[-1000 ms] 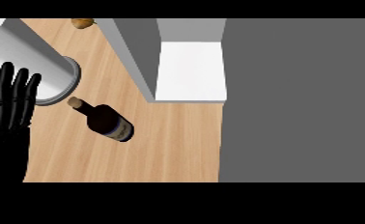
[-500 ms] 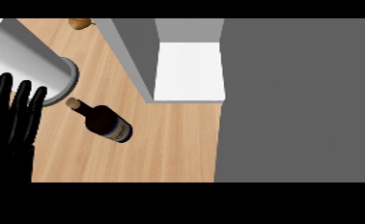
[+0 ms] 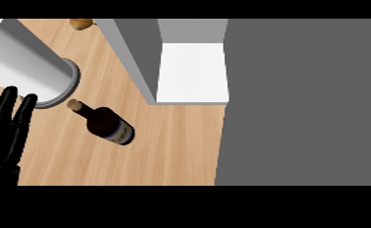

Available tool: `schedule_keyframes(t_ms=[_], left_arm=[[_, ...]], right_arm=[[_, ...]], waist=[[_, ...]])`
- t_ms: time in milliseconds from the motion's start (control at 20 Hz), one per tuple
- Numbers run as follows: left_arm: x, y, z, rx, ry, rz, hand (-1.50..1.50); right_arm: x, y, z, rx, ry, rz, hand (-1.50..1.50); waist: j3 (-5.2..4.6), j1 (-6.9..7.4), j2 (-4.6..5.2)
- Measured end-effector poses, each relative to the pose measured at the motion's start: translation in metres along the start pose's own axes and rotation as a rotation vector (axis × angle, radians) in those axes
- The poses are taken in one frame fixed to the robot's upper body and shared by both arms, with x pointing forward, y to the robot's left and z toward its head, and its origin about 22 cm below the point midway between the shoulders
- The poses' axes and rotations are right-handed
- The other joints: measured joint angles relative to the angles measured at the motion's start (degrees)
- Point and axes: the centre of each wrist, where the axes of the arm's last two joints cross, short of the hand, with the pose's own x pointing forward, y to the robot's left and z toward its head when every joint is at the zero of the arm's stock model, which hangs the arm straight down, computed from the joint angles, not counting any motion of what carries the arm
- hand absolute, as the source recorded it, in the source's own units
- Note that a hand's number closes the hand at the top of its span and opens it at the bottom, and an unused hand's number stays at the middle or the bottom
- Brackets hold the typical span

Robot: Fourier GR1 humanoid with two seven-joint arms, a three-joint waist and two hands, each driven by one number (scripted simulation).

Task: Pick up the wine, place it into the cabinet and close the cabinet

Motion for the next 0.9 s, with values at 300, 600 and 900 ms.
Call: schedule_keyframes(t_ms=[300,600,900], left_arm=[[0.010,-0.003,-0.010,0.013,0.041,0.005,-1.50],[0.012,-0.006,-0.013,0.018,0.061,-0.002,-1.50],[0.004,-0.011,-0.027,0.065,0.064,-0.013,-1.50]], right_arm=[[0.022,-0.002,-0.014,-0.019,0.018,0.023,-1.50],[0.039,0.000,-0.024,-0.036,0.018,0.018,-1.50],[0.048,0.001,-0.026,-0.047,0.019,0.019,-1.50]], waist=[[-0.01,-0.15,-0.02],[-0.02,-0.13,-0.04],[-0.01,-0.43,-0.04]])
